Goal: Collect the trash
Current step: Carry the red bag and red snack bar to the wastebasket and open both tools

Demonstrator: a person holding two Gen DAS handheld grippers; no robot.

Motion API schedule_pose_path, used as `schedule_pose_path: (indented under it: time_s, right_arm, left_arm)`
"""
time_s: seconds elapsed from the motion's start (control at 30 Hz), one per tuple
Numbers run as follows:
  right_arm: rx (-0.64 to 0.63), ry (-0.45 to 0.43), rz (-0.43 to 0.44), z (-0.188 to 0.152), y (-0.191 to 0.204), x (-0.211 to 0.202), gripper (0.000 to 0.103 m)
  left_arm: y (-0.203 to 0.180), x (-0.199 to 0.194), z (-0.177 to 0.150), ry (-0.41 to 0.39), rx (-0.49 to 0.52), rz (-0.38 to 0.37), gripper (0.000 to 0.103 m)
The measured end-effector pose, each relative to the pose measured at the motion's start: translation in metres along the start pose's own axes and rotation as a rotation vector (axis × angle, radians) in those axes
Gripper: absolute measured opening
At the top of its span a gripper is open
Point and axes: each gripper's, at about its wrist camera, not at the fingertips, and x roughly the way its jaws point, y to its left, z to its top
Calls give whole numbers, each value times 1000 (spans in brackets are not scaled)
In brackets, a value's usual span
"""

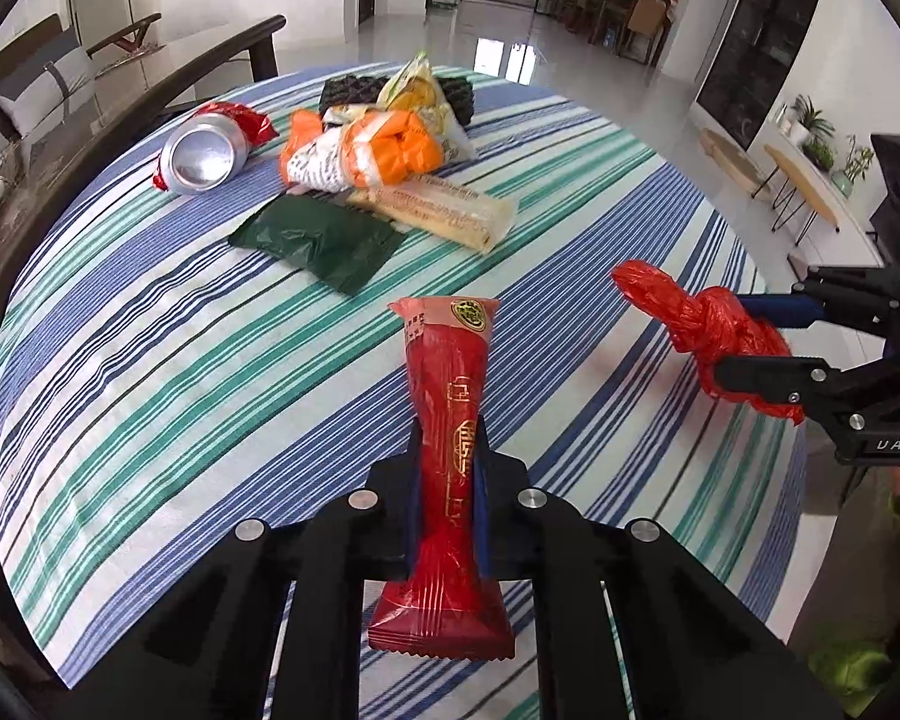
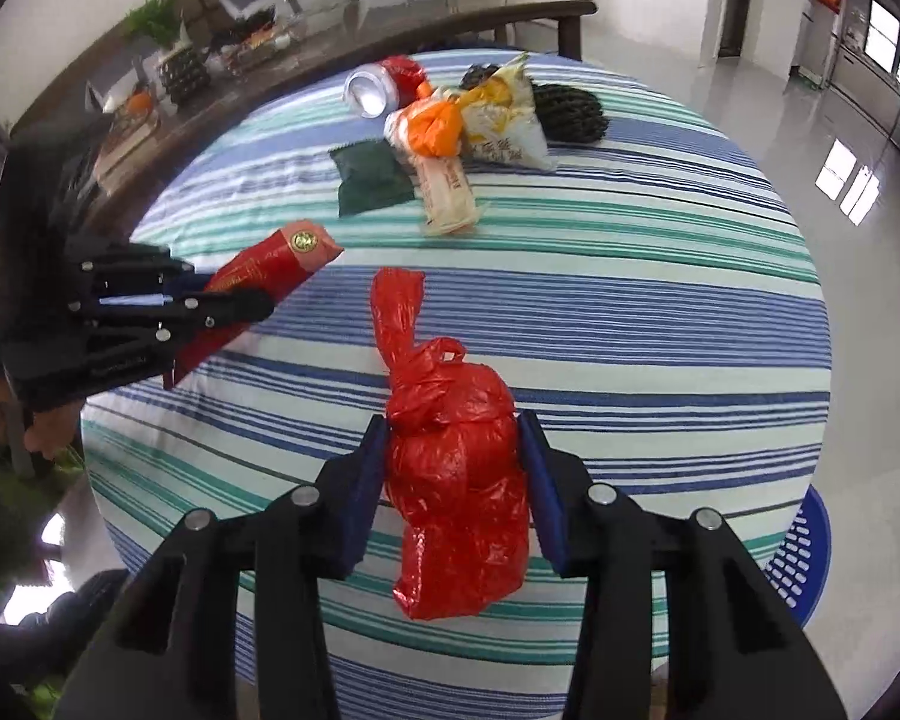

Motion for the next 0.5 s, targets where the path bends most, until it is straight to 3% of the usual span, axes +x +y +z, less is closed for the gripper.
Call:
schedule_pose_path:
  time_s: [0.2,0.5]
  right_arm:
    - [141,-80,15,-14,-51,-32,43]
    - [331,-156,-145,-55,-156,-91,43]
  left_arm:
    - [-41,-16,19,-72,7,-50,10]
    - [-155,-16,64,-130,89,-186,10]
